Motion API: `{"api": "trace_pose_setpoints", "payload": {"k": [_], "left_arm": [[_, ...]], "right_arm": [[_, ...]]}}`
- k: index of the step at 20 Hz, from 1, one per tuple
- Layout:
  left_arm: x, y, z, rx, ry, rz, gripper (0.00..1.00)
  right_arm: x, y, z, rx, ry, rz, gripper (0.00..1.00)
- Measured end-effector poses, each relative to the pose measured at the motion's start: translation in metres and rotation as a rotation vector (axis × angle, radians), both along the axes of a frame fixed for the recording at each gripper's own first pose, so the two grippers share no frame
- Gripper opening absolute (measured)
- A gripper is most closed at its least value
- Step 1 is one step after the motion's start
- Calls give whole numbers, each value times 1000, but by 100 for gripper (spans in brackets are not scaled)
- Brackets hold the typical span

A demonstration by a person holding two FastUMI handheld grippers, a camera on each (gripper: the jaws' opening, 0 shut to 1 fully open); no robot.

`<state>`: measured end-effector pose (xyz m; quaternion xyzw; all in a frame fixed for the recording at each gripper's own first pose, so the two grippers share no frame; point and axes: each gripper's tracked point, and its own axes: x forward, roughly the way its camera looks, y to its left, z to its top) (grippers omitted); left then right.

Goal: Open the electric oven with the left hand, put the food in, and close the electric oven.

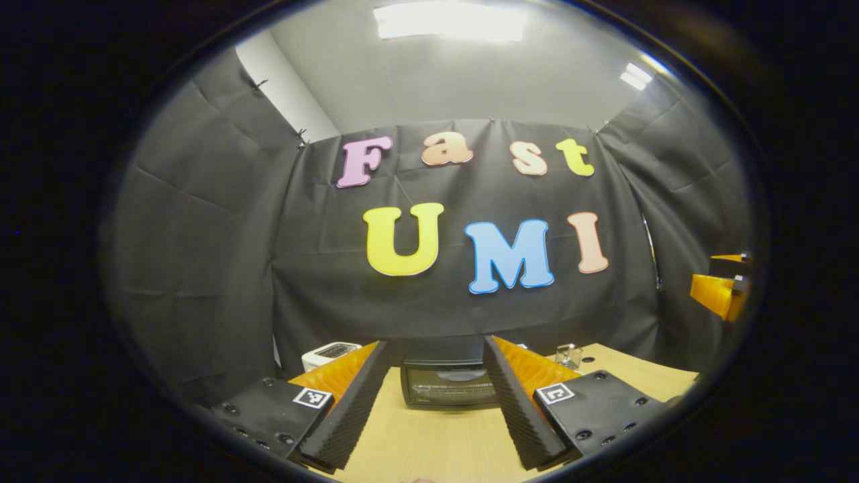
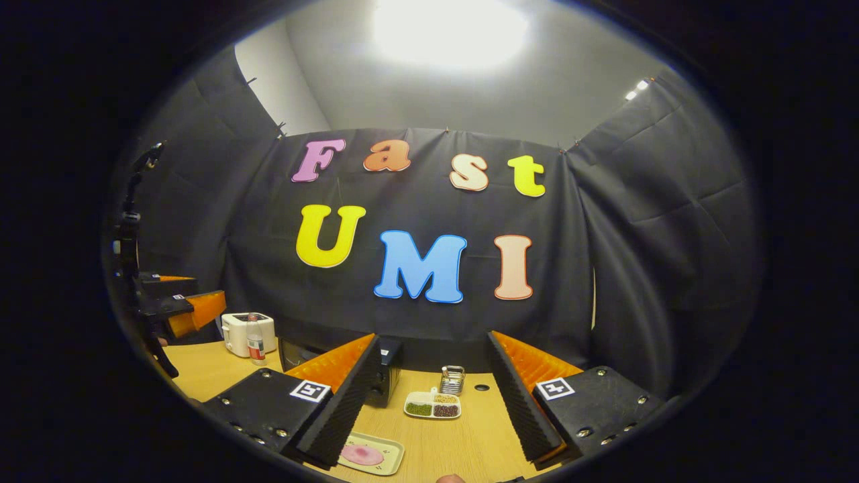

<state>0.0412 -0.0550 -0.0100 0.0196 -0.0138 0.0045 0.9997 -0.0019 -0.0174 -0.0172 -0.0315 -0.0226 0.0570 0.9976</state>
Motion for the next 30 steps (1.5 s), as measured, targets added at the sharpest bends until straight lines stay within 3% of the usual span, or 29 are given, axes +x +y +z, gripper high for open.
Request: {"api": "trace_pose_setpoints", "payload": {"k": [7,8,10,12,16,17,20,26,27,28,30], "left_arm": [[75,-25,-18,8,17,-67,99],[88,-25,-22,10,14,-74,95],[114,-27,-36,19,29,-84,99],[140,-30,-50,14,47,-101,99],[183,-34,-80,-4,94,-124,91],[192,-35,-87,-6,103,-131,95],[217,-40,-113,-3,138,-147,91],[260,-44,-166,-14,217,-156,99],[266,-44,-174,-12,228,-156,91],[272,-45,-181,-11,236,-158,100],[280,-45,-193,-7,247,-163,99]], "right_arm": [[16,7,-2,88,16,-24,96],[20,9,0,90,11,-36,96],[30,7,-1,82,15,-70,92],[38,7,3,81,6,-96,96],[50,1,5,59,5,-161,96],[53,-1,5,52,7,-179,96],[59,-6,1,33,22,-226,96],[68,-6,-3,0,51,-293,96],[69,-5,-4,-8,55,-304,96],[70,-2,-4,-11,59,-311,96],[71,2,-9,-11,73,-317,96]]}}
